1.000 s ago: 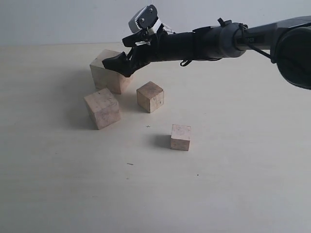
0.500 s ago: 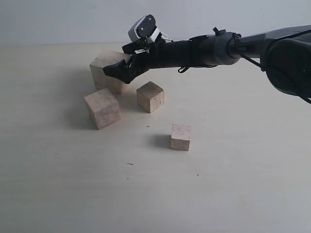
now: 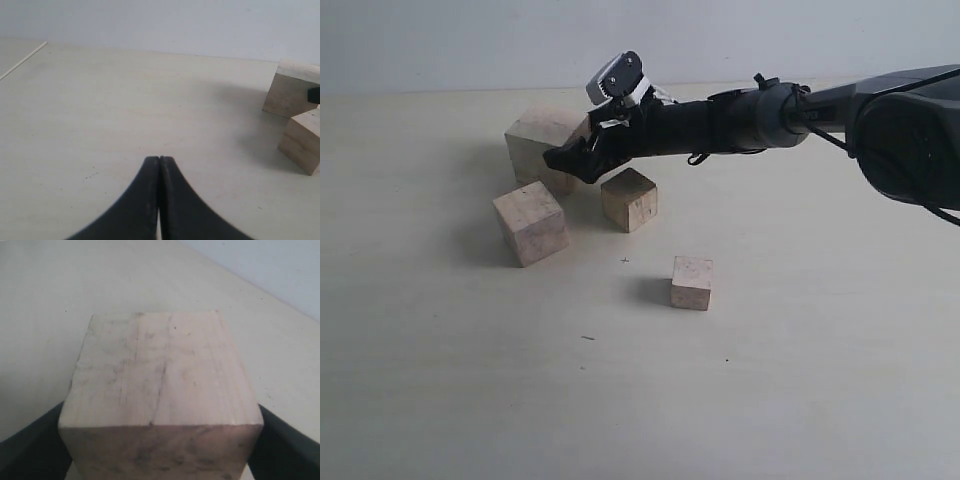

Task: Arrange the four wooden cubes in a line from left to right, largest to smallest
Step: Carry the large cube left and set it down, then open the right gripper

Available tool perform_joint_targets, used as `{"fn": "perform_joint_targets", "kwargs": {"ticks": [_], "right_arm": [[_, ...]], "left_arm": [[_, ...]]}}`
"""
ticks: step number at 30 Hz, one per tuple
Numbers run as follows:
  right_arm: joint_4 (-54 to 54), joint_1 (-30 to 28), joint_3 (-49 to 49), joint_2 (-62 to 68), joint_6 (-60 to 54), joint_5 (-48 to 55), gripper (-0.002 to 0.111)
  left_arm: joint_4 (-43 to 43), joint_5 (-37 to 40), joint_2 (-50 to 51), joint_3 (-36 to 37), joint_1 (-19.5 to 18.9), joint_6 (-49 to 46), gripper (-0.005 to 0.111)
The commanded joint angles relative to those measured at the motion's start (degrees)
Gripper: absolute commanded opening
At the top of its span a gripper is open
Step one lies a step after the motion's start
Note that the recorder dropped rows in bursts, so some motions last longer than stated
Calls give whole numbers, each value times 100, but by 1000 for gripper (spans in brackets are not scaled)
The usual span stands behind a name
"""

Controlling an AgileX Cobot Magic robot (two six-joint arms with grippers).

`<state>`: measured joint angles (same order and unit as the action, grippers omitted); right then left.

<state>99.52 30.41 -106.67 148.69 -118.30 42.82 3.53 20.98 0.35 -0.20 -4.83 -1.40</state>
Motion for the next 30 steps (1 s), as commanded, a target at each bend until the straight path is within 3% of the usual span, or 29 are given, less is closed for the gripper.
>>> {"fn": "perform_joint_targets", "kwargs": {"ticks": [1,3,4,11,21,30], "right_arm": [[43,-18,-54,-72,253,40,35],[43,-18,-54,-150,615,184,9],[43,-18,-54,-200,832,268,1],[20,-18,-54,-796,950,230,0],[-574,195,-54,-1355,1219,946,0],[-791,1029,-54,-1257,1330,1102,0]], "left_arm": [[-14,-77,-35,20,32,7,0],[-14,-77,-35,20,32,7,0],[-14,-77,-35,20,32,7,0],[-14,-77,-35,20,32,7,0],[-14,-77,-35,20,32,7,0],[-14,-77,-35,20,32,7,0]]}}
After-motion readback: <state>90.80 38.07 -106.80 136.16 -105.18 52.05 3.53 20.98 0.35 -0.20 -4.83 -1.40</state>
